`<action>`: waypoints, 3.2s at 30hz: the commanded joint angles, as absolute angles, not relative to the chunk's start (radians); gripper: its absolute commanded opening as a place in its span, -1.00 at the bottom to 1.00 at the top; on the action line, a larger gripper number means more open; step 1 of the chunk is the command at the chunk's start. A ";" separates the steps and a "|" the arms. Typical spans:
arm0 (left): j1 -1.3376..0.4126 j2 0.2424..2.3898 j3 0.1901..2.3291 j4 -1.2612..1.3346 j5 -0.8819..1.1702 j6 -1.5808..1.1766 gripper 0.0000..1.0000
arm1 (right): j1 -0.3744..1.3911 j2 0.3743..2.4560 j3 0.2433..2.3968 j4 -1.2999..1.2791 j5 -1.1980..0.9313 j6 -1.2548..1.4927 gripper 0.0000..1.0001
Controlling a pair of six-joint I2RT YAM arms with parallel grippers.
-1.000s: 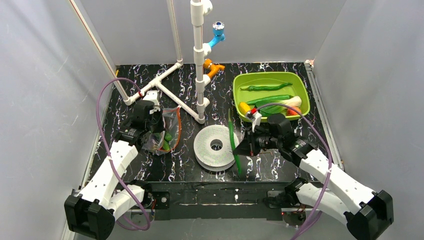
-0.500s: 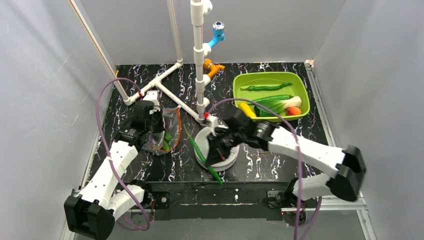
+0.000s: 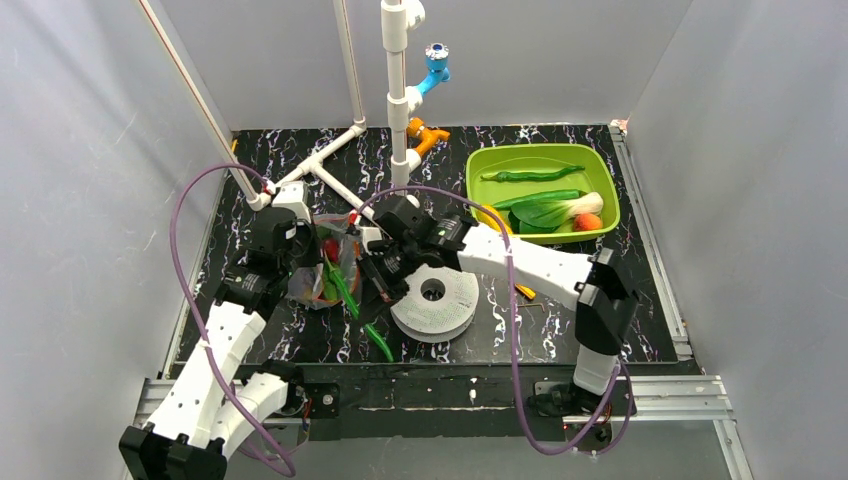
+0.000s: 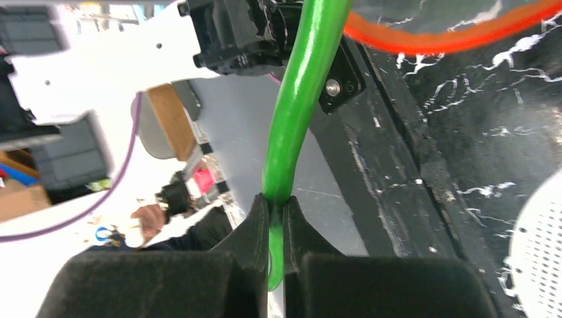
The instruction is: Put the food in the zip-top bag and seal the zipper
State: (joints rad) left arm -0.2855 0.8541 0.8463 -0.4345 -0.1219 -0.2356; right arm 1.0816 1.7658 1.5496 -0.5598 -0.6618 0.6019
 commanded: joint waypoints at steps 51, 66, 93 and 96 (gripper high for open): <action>-0.288 0.832 0.845 -0.411 -0.092 -0.230 -1.00 | 1.103 1.830 1.670 -0.533 -0.109 0.474 -0.08; -0.288 0.862 0.851 -0.420 -0.092 -0.234 -1.00 | 0.815 1.216 1.160 -0.370 0.082 0.404 0.52; -0.287 0.880 0.852 -0.420 -0.089 -0.235 -1.00 | 0.271 1.955 1.539 -0.506 -0.130 0.206 0.64; -0.287 0.883 0.850 -0.420 -0.088 -0.236 -1.00 | 0.272 1.988 1.542 -0.512 -0.150 0.209 0.64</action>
